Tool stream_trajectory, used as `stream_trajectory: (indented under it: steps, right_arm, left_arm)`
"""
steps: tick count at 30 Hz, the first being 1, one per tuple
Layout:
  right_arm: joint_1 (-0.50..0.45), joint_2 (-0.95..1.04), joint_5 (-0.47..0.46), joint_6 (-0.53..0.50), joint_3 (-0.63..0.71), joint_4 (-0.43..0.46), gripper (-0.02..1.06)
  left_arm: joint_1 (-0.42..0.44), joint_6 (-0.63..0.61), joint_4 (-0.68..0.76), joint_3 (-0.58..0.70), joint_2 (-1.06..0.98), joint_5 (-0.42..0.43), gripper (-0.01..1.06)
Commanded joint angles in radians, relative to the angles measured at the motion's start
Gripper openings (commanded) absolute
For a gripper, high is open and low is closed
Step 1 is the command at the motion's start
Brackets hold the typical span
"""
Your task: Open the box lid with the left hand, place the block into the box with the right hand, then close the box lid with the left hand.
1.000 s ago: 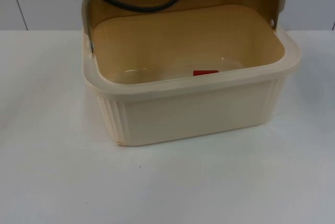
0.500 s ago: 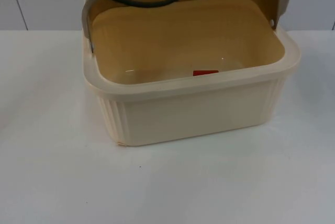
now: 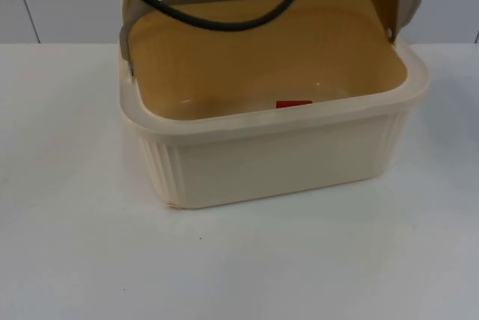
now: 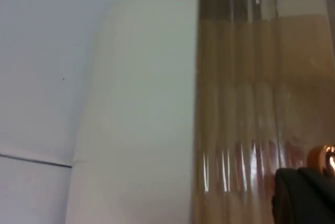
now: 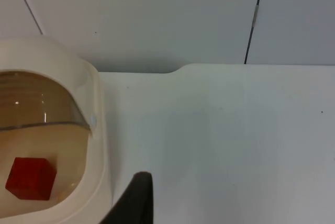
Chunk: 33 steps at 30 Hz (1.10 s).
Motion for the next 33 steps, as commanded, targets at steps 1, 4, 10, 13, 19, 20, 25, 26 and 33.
stream_trajectory:
  steps: [1, 4, 10, 13, 19, 20, 25, 26, 33]
  right_arm:
    - [0.003, -0.002, 0.005, -0.004, -0.010, 0.001, 1.05]
    - [0.003, -0.002, 0.005, -0.002, -0.010, 0.001, 1.05]
    - [0.003, -0.002, 0.005, -0.002, -0.010, 0.001, 1.05]
    - [0.003, -0.002, 0.007, -0.002, -0.010, 0.001, 1.05]
    - [0.003, -0.002, 0.007, -0.002, -0.010, 0.001, 1.05]
    - [0.003, -0.002, 0.007, -0.002, -0.010, 0.001, 1.05]
    - [0.003, -0.002, 0.011, 0.001, -0.010, 0.005, 1.05]
    - [0.003, -0.002, 0.011, 0.001, -0.010, 0.005, 1.05]
    - [0.003, -0.002, 0.011, 0.001, -0.010, 0.008, 1.05]
  left_arm:
    - [-0.012, -0.034, 0.050, 0.033, 0.005, 0.006, 0.00]
    - [-0.030, -0.039, 0.054, 0.076, -0.002, -0.014, 0.00]
    - [-0.073, -0.044, 0.070, 0.168, -0.023, -0.087, 0.00]
    - [-0.086, -0.044, 0.083, 0.212, -0.032, -0.117, 0.00]
    - [-0.129, -0.060, 0.100, 0.402, -0.098, -0.328, 0.00]
    - [-0.129, -0.060, 0.100, 0.402, -0.098, -0.328, 0.00]
    - [-0.167, -0.063, 0.101, 0.500, -0.146, -0.402, 0.00]
    - [-0.181, -0.064, 0.091, 0.513, -0.164, -0.404, 0.00]
    - [-0.250, -0.092, -0.010, 0.515, -0.309, -0.406, 0.00]
